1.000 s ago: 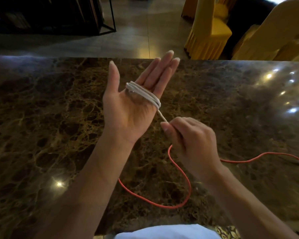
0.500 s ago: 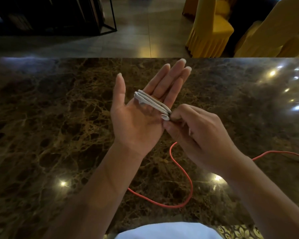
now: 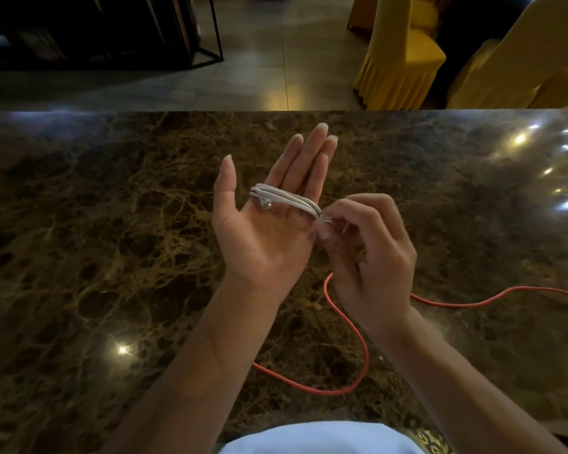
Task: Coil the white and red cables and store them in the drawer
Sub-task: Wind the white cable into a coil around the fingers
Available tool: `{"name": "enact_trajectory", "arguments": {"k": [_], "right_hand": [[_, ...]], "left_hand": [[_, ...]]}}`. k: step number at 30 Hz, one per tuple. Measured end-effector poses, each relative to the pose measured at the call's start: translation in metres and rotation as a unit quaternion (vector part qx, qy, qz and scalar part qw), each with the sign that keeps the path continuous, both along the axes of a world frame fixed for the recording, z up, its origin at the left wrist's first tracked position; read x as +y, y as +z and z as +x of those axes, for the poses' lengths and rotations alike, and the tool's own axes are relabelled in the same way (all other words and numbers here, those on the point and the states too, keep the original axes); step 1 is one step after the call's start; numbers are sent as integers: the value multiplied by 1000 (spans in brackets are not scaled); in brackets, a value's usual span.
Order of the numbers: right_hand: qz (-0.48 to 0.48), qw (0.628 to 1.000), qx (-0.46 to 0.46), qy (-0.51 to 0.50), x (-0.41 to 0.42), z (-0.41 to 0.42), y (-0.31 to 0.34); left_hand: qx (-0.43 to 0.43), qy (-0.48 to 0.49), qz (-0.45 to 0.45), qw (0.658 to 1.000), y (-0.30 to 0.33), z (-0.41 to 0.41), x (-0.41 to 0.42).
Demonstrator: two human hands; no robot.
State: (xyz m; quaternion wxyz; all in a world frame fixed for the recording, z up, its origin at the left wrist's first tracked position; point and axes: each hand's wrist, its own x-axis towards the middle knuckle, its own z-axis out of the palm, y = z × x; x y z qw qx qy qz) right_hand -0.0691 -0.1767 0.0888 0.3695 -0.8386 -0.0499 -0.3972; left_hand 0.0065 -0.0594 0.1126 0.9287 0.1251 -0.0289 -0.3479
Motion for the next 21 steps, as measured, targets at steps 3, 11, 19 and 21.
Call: {"name": "enact_trajectory", "arguments": {"k": [3, 11, 19, 21], "right_hand": [[16, 1000, -4, 13, -2, -1, 6], [252, 956, 121, 89, -14, 1, 13], [346, 933, 91, 41, 0, 0, 15], [296, 950, 97, 18, 2, -2, 16]], "left_hand": [[-22, -37, -1, 999, 2, 8, 2], [-254, -59, 154, 953, 3, -4, -2], [-292, 58, 214, 930, 6, -17, -5], [-270, 85, 231, 931, 6, -19, -6]]}}
